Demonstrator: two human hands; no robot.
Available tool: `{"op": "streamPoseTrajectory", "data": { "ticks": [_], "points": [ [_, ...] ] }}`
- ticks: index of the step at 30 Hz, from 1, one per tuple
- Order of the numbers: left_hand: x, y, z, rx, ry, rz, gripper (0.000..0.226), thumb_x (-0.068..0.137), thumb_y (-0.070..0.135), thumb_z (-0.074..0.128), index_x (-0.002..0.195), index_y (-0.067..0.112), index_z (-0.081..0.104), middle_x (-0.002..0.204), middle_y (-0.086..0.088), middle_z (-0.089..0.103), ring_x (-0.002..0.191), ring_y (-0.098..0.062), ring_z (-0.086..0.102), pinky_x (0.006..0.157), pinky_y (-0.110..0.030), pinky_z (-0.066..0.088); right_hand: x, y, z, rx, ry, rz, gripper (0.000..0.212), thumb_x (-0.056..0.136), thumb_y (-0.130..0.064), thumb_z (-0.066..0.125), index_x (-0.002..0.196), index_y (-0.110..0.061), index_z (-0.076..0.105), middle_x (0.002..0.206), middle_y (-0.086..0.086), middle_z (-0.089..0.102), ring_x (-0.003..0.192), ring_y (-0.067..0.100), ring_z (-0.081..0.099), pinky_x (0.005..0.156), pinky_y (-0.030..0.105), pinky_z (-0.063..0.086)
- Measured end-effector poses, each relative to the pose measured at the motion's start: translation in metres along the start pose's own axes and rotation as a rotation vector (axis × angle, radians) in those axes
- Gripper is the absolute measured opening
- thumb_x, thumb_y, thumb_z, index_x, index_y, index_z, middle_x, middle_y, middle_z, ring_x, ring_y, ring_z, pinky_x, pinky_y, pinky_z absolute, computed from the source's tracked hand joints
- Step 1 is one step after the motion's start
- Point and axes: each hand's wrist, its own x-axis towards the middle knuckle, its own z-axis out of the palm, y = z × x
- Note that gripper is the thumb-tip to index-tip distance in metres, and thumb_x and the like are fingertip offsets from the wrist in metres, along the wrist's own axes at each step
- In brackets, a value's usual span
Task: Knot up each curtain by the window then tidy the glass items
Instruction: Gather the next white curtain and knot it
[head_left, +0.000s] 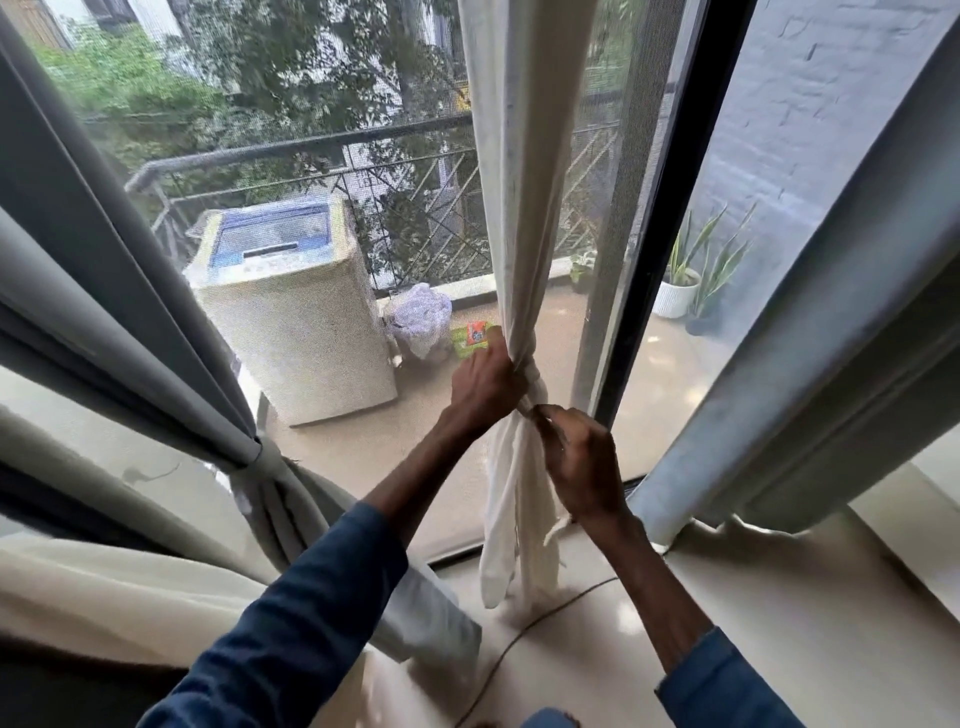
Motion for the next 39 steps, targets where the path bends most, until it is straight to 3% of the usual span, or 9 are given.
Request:
{"op": "streamPoseTrajectory", "data": {
  "ticks": [4, 8, 13, 17, 21, 26, 30, 33, 39],
  "points": [
    [0.008, -0.006, -0.006, -0.024, -0.070, -0.028, 0.028, 0.087, 0.023, 0.051, 0.111, 0.010, 0.058, 0.105, -0.013, 0.062, 0.097, -0.034, 0.061, 0.073, -0.041, 0.052, 0.005, 0.006, -0.011, -0.065, -0.011, 0.021, 0.019, 0.097, -0.028, 0.059, 0.100, -0.021, 0.076, 0.079, 0.003, 0.072, 0.072, 0.026, 0.067, 0.062, 0.037, 0.052],
    [0.011, -0.011, -0.013, -0.065, -0.086, -0.047, 0.031, 0.086, 0.014, 0.052, 0.114, 0.002, 0.056, 0.105, -0.017, 0.061, 0.094, -0.034, 0.060, 0.076, -0.046, 0.054, 0.006, 0.006, -0.022, -0.121, 0.029, 0.042, 0.005, 0.091, -0.020, 0.073, 0.088, -0.018, 0.076, 0.083, -0.003, 0.075, 0.076, 0.019, 0.069, 0.063, 0.029, 0.051],
    [0.027, -0.030, -0.007, -0.033, -0.070, -0.040, 0.043, 0.077, 0.032, 0.041, 0.100, 0.001, 0.060, 0.090, -0.021, 0.065, 0.079, -0.039, 0.064, 0.065, -0.045, 0.055, 0.015, 0.012, -0.031, 0.191, -0.094, 0.296, 0.014, 0.097, -0.016, 0.064, 0.086, -0.015, 0.072, 0.068, -0.007, 0.073, 0.066, 0.006, 0.069, 0.066, 0.031, 0.055],
    [0.012, -0.014, -0.014, 0.006, -0.034, -0.043, 0.036, 0.087, 0.023, 0.050, 0.113, -0.002, 0.054, 0.105, -0.025, 0.060, 0.095, -0.040, 0.061, 0.069, -0.042, 0.048, 0.019, 0.003, -0.021, 0.244, -0.149, 0.276, 0.003, 0.090, -0.020, 0.073, 0.088, -0.018, 0.074, 0.076, -0.009, 0.074, 0.064, 0.007, 0.068, 0.061, 0.028, 0.054],
    [0.004, 0.002, -0.007, 0.069, -0.018, -0.077, 0.032, 0.098, 0.017, 0.050, 0.126, 0.001, 0.047, 0.123, -0.017, 0.056, 0.111, -0.033, 0.055, 0.069, -0.034, 0.032, 0.018, -0.013, -0.002, 0.294, -0.195, 0.274, 0.031, 0.077, -0.037, 0.085, 0.096, -0.016, 0.072, 0.084, -0.008, 0.074, 0.068, 0.008, 0.070, 0.066, 0.035, 0.059],
    [0.005, 0.009, 0.000, 0.031, -0.006, -0.099, 0.032, 0.095, 0.010, 0.046, 0.125, 0.001, 0.046, 0.120, -0.016, 0.058, 0.112, -0.035, 0.057, 0.086, -0.048, 0.041, 0.012, -0.032, 0.022, 0.234, -0.030, 0.359, 0.057, 0.063, -0.052, 0.086, 0.100, -0.016, 0.061, 0.085, -0.006, 0.072, 0.073, 0.009, 0.069, 0.067, 0.032, 0.057],
    [0.005, 0.013, 0.001, -0.026, 0.025, -0.126, 0.035, 0.092, 0.005, 0.045, 0.126, -0.002, 0.044, 0.115, -0.018, 0.060, 0.107, -0.038, 0.059, 0.078, -0.044, 0.044, 0.009, -0.035, 0.033, 0.051, -0.006, 0.424, 0.052, 0.069, -0.045, 0.084, 0.105, -0.020, 0.056, 0.084, -0.002, 0.074, 0.075, 0.021, 0.072, 0.068, 0.036, 0.057],
    [0.004, 0.016, 0.001, 0.035, 0.035, -0.160, 0.037, 0.093, 0.005, 0.046, 0.129, -0.003, 0.043, 0.120, -0.018, 0.060, 0.109, -0.037, 0.058, 0.071, -0.038, 0.028, 0.008, -0.033, 0.036, 0.106, 0.034, 0.462, 0.049, 0.072, -0.039, 0.085, 0.107, -0.017, 0.057, 0.083, 0.002, 0.075, 0.073, 0.021, 0.071, 0.064, 0.030, 0.052],
    [0.011, 0.012, 0.009, -0.104, 0.027, -0.169, 0.037, 0.085, -0.004, 0.047, 0.122, -0.008, 0.044, 0.115, -0.026, 0.060, 0.108, -0.044, 0.056, 0.078, -0.040, 0.038, 0.014, -0.024, 0.034, 0.315, -0.001, 0.512, 0.014, 0.091, -0.024, 0.068, 0.102, -0.019, 0.063, 0.063, 0.000, 0.068, 0.056, 0.014, 0.061, 0.056, 0.029, 0.042]
  ]
}}
